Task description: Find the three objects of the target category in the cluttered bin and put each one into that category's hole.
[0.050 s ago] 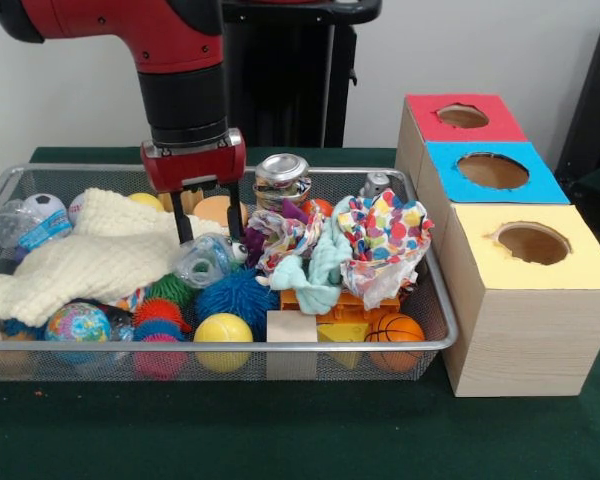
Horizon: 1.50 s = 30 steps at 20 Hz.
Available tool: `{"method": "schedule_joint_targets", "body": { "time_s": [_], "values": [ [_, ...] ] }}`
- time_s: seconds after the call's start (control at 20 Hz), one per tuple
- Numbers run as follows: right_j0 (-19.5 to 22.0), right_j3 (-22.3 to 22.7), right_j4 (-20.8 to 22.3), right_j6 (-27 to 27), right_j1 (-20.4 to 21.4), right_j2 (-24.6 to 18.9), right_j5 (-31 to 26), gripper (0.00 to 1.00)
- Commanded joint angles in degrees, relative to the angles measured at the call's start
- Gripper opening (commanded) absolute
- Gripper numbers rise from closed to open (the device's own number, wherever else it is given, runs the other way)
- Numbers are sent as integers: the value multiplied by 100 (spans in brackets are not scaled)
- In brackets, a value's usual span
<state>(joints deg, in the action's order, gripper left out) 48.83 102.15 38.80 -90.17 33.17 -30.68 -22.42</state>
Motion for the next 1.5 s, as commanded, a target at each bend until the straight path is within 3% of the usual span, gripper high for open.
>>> {"method": "schedule_joint_targets", "body": {
  "time_s": [0.05,0.45,0.85,1.3,1.5],
  "values": [
    [104,-451,89,866,-46,-318,-721,100],
    [83,-615,260,819,-71,-117,-646,100],
    [-174,-769,901,-223,-689,591,693,100],
    [-479,-895,806,-823,-861,1143,1306,100],
    [-427,-857,619,-631,-862,1077,1199,100]
  ]
}}
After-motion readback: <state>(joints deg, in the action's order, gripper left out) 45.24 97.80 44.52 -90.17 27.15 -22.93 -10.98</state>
